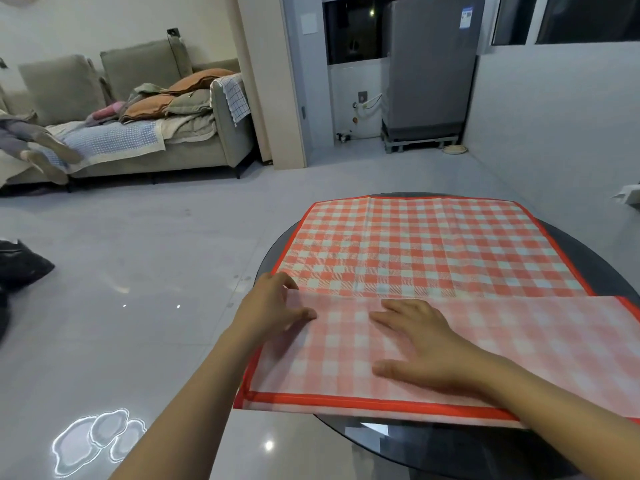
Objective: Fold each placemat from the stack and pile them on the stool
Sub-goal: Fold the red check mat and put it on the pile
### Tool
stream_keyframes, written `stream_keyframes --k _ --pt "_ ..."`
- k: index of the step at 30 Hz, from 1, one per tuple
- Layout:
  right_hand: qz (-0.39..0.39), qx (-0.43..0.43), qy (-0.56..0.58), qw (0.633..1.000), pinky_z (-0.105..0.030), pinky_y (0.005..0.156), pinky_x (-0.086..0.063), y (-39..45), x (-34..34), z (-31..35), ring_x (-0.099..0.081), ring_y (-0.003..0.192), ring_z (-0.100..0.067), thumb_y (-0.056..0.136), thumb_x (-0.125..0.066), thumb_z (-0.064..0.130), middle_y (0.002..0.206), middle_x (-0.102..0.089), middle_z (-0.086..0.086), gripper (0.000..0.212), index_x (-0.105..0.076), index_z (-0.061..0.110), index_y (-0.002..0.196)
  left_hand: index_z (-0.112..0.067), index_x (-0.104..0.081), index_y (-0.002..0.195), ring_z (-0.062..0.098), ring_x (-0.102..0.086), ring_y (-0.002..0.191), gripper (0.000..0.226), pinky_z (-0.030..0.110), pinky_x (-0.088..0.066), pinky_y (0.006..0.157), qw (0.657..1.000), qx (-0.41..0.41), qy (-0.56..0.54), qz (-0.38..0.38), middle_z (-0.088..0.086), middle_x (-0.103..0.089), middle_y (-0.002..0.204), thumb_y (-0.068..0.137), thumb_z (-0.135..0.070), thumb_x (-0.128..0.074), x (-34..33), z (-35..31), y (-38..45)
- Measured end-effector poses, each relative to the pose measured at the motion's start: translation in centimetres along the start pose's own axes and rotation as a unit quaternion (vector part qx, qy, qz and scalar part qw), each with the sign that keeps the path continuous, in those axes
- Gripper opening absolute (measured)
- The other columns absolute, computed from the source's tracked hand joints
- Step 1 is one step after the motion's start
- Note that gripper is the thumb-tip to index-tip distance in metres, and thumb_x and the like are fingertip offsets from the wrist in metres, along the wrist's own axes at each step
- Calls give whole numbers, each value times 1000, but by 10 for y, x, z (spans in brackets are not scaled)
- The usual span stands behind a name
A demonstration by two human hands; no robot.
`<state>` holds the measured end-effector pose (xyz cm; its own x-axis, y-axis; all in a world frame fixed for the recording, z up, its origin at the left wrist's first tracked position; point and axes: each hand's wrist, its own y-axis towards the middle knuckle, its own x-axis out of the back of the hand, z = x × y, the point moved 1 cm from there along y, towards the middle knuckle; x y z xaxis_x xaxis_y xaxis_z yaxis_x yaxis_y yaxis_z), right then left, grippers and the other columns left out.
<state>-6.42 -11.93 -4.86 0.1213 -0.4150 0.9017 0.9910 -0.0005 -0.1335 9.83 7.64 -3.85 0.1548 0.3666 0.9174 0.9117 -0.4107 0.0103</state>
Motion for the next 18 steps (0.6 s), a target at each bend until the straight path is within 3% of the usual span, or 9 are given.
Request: stream_keyframes --k 6,11,18 --pt "71 -14 -48 996 -41 116 5 -1 4 8 17 144 -16 71 -54 74 156 17 11 100 1 41 147 -23 -50 122 18 -51 98 56 27 -46 77 983 67 -169 -3 -2 -50 112 74 -30 -79 16 7 -4" --pt "77 -17 -52 996 -42 116 6 1 1 6 19 143 -16 68 -53 78 156 19 10 104 4 41 147 -21 -60 111 26 -67 89 53 34 -57 73 946 81 -314 -8 11 -66 102 65 -26 -86 31 9 -1" --pt "60 3 -57 997 -39 116 7 -6 4 8 15 144 -17 72 -50 76 157 16 7 101 4 38 148 -4 -63 112 21 -71 70 41 29 -57 62 879 79 -470 27 15 -71 90 74 -14 -77 57 -15 -8"
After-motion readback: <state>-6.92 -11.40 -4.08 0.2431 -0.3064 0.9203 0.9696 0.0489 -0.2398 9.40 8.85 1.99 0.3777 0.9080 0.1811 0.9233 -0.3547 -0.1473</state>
